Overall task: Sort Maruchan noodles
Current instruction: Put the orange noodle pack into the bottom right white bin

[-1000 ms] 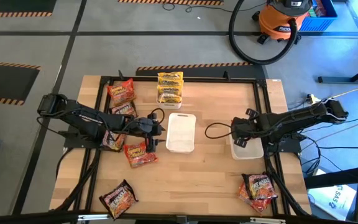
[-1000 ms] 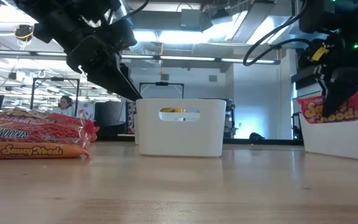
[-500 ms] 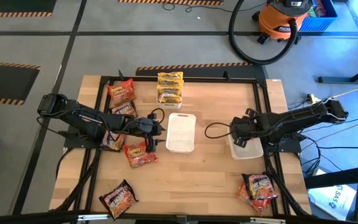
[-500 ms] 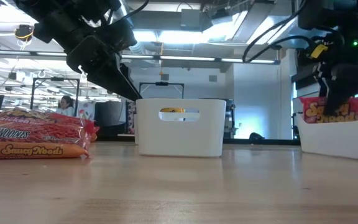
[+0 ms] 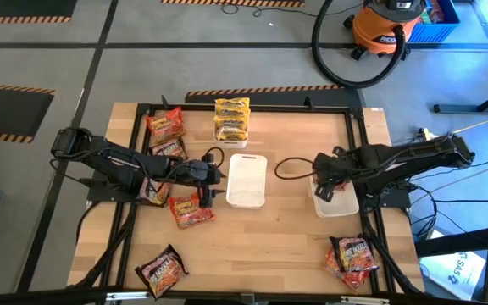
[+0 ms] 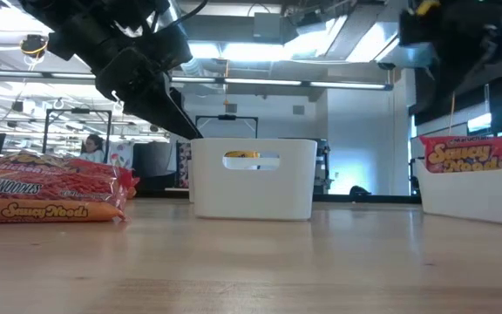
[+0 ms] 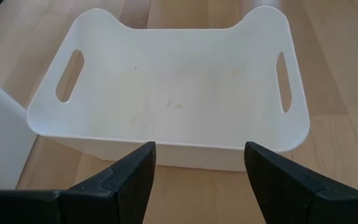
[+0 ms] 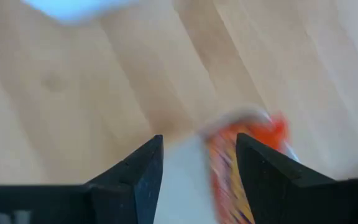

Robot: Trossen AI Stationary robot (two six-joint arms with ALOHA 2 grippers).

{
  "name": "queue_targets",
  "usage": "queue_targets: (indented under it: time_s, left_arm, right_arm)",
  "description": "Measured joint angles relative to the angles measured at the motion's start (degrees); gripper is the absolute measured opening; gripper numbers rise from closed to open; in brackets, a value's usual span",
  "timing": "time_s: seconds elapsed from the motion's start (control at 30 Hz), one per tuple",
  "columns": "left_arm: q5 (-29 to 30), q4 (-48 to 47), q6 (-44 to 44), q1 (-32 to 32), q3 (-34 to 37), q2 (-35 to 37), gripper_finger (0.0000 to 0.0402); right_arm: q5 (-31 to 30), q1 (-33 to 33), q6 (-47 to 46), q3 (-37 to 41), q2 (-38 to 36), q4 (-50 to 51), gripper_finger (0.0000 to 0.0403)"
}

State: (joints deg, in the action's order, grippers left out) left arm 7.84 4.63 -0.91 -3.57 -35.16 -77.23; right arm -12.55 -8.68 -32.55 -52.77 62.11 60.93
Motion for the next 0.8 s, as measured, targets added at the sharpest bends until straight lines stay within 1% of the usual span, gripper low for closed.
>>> queue_targets:
  time_s: [0.1,0.17,0.23,0.37,0.43,0.53,0.63,0.73,0.8]
  left_arm:
    - [0.2,-0.2,-0.7,-0.3,-0.8,0.0,0.0239]
    - [1.0,-2.8,-1.8,-0.9,-2.6,1.0,0.0239]
    - [3.1,-7.5,-2.0,-1.6,-5.1,2.5,0.0239]
    - [9.5,-20.6,-5.2,-2.7,-9.3,5.2,0.0239]
    - [10.7,-25.6,-7.0,-2.9,-11.4,6.8,0.0239]
    - [9.8,-33.8,-9.3,-3.0,-12.7,8.4,0.0239]
    - [8.0,-40.3,-12.5,-2.8,-12.7,10.0,0.0239]
    - [7.3,-44.8,-14.7,-1.3,-11.2,11.0,0.0240]
    - [4.2,-45.1,-15.4,0.3,-9.5,11.1,0.0240]
  right_arm:
    - [0.8,-0.1,4.0,1.0,0.0,-11.3,0.0182]
    - [1.2,-0.8,7.8,2.7,0.0,-19.5,0.0182]
    - [1.3,-1.6,11.5,4.7,0.0,-27.4,0.0182]
    - [1.0,-3.5,16.4,9.3,0.0,-40.0,0.0182]
    - [0.1,-4.6,17.5,11.6,0.0,-46.9,0.0182]
    - [0.1,-6.0,19.3,14.5,0.0,-55.6,0.0182]
    - [0.1,-7.3,20.4,16.1,0.0,-61.7,0.0182]
    - [0.1,-8.4,21.4,16.5,0.3,-64.4,0.0182]
    - [0.1,-8.4,22.2,16.5,0.6,-65.0,0.0182]
